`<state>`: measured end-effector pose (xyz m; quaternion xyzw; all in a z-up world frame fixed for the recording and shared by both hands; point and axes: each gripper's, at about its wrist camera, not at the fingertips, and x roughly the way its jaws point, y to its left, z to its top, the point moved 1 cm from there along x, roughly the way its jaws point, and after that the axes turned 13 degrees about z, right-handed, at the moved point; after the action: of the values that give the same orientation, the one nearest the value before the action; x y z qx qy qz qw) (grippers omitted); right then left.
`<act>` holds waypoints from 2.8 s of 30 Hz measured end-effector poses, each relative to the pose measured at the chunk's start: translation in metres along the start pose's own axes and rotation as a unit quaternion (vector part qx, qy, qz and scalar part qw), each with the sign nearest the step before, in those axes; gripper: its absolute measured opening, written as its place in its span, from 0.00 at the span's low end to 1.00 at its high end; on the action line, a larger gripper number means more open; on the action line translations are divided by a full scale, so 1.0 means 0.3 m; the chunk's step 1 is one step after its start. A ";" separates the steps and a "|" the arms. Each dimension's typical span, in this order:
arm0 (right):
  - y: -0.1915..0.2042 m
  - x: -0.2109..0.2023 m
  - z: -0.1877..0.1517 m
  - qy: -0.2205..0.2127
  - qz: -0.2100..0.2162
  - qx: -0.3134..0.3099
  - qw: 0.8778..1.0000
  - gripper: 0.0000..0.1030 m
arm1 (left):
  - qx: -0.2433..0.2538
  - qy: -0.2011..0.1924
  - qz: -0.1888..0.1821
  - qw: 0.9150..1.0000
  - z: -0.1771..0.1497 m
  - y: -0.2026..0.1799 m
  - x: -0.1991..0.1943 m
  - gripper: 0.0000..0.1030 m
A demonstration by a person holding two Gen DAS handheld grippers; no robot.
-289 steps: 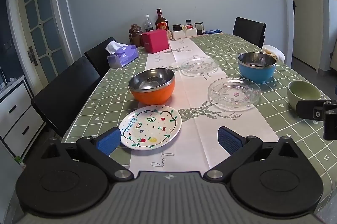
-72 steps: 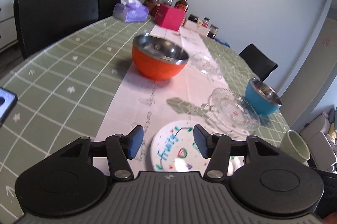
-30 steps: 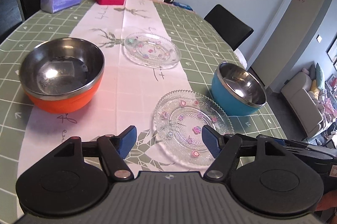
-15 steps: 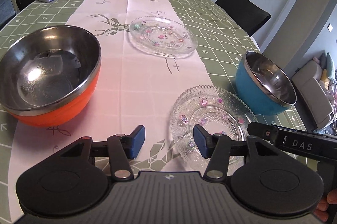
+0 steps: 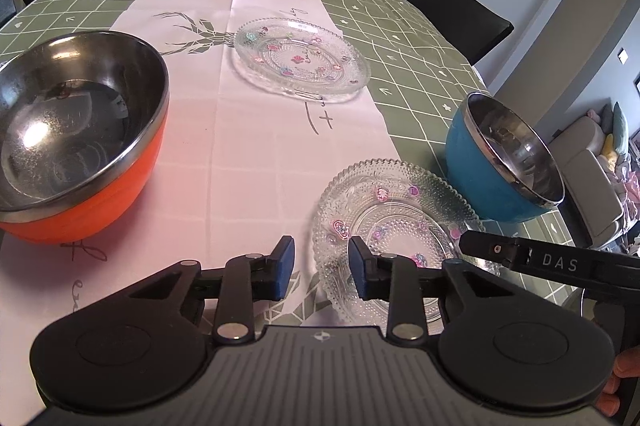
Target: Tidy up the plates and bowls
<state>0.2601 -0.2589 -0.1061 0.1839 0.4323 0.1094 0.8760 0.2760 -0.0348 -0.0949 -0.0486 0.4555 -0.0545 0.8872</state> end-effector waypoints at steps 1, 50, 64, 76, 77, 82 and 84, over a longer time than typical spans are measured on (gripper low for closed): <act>-0.004 -0.003 -0.002 0.001 0.007 0.006 1.000 0.33 | -0.003 0.000 0.000 1.000 0.000 -0.001 0.001 0.36; 0.151 -0.215 -0.228 -0.032 0.101 0.036 0.994 0.09 | -0.073 -0.047 0.025 0.996 -0.187 0.134 -0.355 0.17; 0.236 -0.275 -0.420 -0.017 0.133 0.042 0.990 0.09 | -0.119 -0.051 0.029 0.991 -0.369 0.265 -0.482 0.17; 0.287 -0.258 -0.482 -0.009 0.125 0.018 0.992 0.09 | -0.147 -0.043 0.031 0.988 -0.437 0.331 -0.478 0.17; 0.292 -0.257 -0.481 -0.011 0.123 0.013 0.992 0.09 | -0.149 -0.040 0.031 0.988 -0.439 0.334 -0.471 0.17; 0.309 -0.246 -0.484 -0.012 0.110 -0.010 0.994 0.08 | -0.147 -0.035 0.040 0.988 -0.451 0.334 -0.445 0.17; 0.313 -0.245 -0.486 -0.015 0.107 -0.018 0.994 0.08 | -0.139 -0.038 0.044 0.989 -0.453 0.328 -0.445 0.17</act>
<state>0.0965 -0.1663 -0.0958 0.2148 0.3946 0.2075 0.8690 0.0935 0.0764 -0.0800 -0.1539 0.4259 0.0501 0.8902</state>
